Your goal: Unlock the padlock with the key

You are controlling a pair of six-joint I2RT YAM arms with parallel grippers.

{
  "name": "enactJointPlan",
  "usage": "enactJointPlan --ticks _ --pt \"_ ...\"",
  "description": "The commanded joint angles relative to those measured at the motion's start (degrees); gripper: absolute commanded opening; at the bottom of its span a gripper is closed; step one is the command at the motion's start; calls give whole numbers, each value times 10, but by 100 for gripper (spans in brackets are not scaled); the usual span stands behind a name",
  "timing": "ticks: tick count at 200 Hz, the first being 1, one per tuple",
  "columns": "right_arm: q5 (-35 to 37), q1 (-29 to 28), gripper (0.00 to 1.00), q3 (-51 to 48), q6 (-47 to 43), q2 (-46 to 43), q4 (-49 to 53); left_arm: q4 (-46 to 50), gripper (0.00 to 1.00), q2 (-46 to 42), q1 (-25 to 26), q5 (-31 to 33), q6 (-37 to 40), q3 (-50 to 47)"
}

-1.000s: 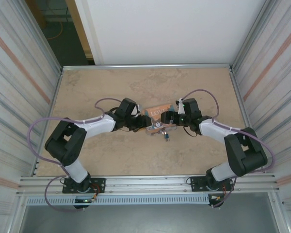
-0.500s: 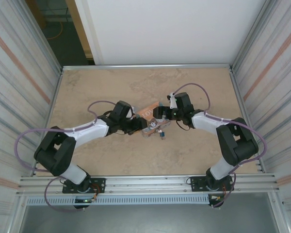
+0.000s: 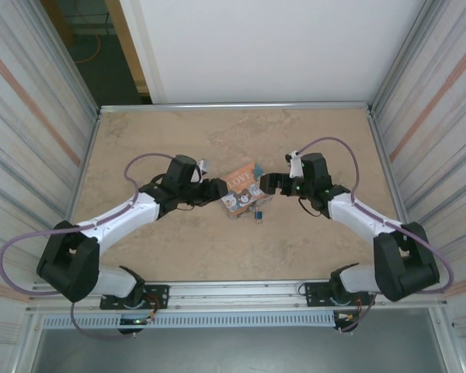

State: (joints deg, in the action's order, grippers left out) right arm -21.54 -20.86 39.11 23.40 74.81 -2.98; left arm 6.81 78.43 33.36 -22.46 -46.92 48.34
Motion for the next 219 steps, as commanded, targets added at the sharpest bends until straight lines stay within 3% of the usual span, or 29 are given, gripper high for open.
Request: enactJointPlan --ticks 1,48,104,219 --pt "-47 2 96 -31 3 -36 15 2 46 10 -3 -10 19 36" --pt "-69 -20 86 -79 14 -51 -17 -12 37 94 -3 -54 21 106" --pt "-51 -77 80 -78 -10 15 -59 -13 33 176 -3 -84 30 137" --pt "-43 -94 71 -48 -58 100 -57 -21 32 192 -3 -71 28 100"
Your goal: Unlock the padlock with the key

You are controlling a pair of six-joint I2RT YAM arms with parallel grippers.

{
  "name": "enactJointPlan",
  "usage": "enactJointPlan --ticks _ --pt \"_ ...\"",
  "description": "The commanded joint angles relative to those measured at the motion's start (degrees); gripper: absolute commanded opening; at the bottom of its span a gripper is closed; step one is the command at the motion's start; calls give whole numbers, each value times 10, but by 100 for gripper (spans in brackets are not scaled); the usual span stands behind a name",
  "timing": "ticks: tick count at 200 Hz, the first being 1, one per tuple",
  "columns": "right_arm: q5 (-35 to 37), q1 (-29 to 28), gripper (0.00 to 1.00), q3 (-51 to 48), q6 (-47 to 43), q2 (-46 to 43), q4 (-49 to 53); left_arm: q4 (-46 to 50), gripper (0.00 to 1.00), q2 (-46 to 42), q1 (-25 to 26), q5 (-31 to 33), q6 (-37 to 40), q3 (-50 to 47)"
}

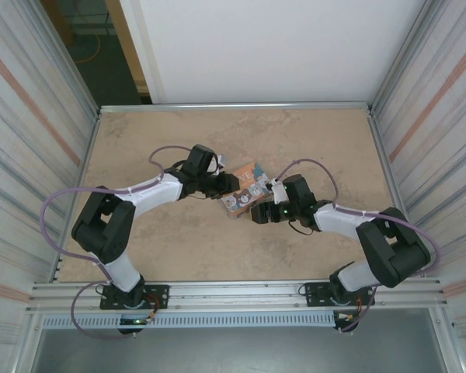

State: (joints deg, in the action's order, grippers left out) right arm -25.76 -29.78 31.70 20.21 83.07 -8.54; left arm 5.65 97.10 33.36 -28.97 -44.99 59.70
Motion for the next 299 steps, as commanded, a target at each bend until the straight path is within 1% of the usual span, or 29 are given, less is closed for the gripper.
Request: enactJointPlan --ticks 1,68,146,234,299 --pt "-1 -4 70 26 -27 18 -2 -10 32 6 -3 -6 9 -13" --pt "-18 -4 67 48 -39 57 -16 -12 32 5 -2 -4 7 -23" --pt "-55 -4 59 45 -38 89 -51 -17 32 5 -2 -7 3 -29" --pt "-75 6 48 33 -35 75 -45 -18 31 6 -2 -7 2 -31" --pt "-78 12 34 24 -35 64 -37 -17 32 7 -2 -6 3 -31"
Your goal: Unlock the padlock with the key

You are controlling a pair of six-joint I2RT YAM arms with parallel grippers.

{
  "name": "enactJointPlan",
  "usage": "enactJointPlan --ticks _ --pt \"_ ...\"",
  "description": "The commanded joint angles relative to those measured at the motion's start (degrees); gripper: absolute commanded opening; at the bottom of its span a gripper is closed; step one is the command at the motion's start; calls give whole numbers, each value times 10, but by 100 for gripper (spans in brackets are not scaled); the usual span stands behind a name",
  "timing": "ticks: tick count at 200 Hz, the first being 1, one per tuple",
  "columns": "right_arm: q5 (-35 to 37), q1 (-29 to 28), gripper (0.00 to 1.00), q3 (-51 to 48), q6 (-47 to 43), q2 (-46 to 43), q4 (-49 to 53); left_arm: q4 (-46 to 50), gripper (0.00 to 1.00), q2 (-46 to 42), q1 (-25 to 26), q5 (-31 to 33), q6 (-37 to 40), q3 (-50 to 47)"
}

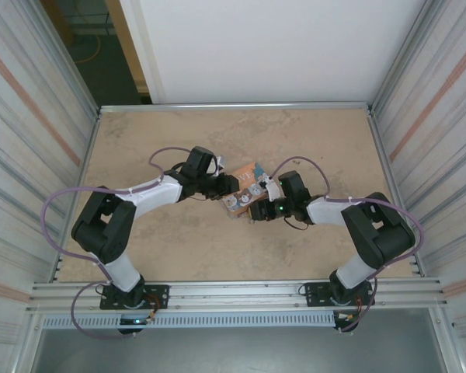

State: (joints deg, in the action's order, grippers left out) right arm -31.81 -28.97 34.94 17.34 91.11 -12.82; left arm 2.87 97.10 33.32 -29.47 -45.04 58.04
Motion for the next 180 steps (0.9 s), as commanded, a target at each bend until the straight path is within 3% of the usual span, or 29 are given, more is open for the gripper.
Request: enactJointPlan --ticks 1,61,98,180 --pt "-17 4 34 -8 -6 -17 6 11 31 7 -2 -1 3 -14" --pt "-18 7 20 -11 -5 -18 10 11 31 8 -2 -2 2 -14" --pt "-15 8 1 -13 10 -17 2 12 32 5 -2 -1 3 -16" --pt "-2 14 0 -40 59 -22 -36 11 32 -9 -2 6 0 -40"
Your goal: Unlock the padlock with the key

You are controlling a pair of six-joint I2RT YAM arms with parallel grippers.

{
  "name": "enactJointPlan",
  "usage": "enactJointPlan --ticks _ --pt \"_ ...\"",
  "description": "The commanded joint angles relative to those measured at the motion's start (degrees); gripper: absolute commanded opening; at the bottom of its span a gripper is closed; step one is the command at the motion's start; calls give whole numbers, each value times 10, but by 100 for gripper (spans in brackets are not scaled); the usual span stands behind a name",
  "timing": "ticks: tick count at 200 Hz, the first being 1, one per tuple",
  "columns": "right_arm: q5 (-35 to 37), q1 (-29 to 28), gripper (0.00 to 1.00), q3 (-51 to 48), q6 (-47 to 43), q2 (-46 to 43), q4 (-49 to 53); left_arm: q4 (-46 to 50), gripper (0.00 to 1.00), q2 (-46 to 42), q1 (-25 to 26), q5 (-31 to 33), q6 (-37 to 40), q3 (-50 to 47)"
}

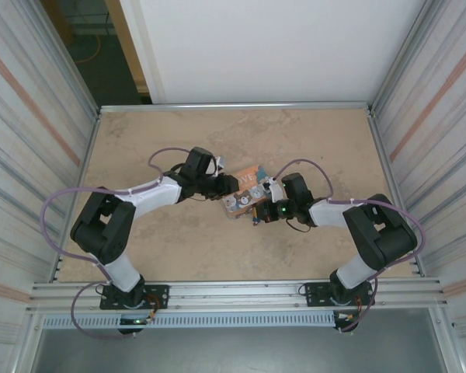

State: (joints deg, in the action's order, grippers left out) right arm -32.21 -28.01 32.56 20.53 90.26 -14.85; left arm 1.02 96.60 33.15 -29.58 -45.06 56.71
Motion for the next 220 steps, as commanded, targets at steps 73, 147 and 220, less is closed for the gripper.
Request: enactJointPlan --ticks 73,147,220 --pt "17 27 0 -41 99 -40 -55 24 32 -23 15 18 -15 -63" --pt "45 30 0 -56 176 -56 -78 13 32 -23 39 25 -33 -79" --pt "48 31 0 -62 208 -64 -90 9 32 -19 42 27 -34 -84"
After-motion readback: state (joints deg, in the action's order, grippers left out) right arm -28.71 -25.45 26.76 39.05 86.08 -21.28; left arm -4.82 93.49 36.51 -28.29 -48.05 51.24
